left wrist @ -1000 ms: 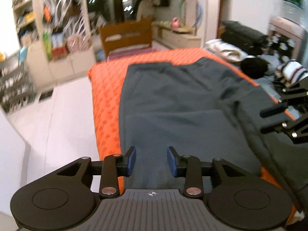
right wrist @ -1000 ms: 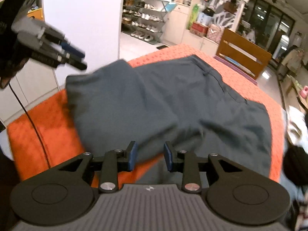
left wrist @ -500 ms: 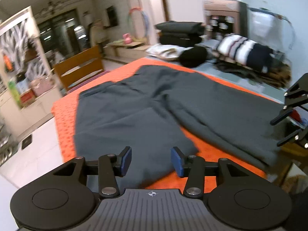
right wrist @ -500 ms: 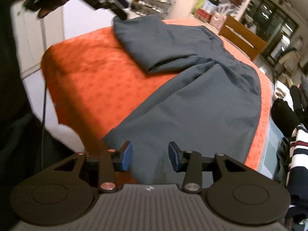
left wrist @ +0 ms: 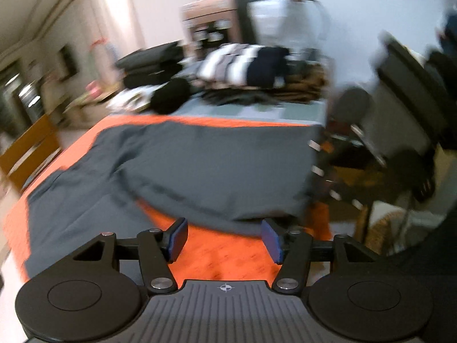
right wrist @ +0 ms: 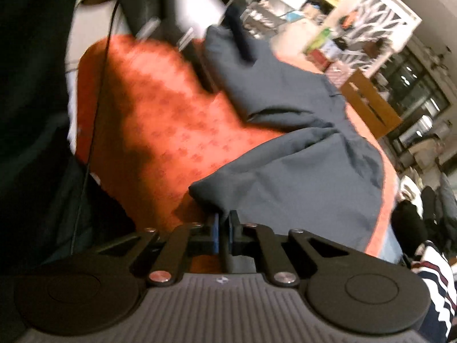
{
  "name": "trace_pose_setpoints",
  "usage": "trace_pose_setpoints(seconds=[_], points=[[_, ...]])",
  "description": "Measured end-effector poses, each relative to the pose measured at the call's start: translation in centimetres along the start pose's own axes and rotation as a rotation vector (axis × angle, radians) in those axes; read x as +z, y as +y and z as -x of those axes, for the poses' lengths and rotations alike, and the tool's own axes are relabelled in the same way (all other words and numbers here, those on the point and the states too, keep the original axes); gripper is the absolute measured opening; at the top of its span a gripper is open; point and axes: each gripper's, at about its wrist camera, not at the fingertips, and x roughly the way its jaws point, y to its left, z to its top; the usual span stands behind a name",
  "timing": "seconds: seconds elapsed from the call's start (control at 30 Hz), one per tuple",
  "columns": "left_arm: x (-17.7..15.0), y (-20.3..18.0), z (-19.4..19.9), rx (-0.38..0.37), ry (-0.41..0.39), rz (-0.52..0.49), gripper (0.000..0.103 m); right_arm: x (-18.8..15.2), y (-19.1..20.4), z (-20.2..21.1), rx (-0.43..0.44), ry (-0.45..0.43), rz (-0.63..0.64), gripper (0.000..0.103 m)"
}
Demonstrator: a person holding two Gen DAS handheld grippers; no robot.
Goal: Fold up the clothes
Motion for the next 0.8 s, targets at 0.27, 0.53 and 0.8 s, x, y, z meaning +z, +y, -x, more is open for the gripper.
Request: trace_pose_setpoints(seconds=[0.27,0.53,0.8], points=[[2.0,-4.1,-3.7,-0.044,-0.078,-0.193,0.06,1.6,-3.6,2.2,0.037,0.004,-0.035,0.007],[1.4,-5.7,-5.1,0.079,-0.109,-0.395,0.008,0.7,-5.0,3.1,0.056,-0.02,-0.09,0.02],[3.1,-4.3,-4.1,0.091,-0.142,-0.3,0.007,-6.0,-4.7,1.2,-0.075,0.132,0.077,0.05]])
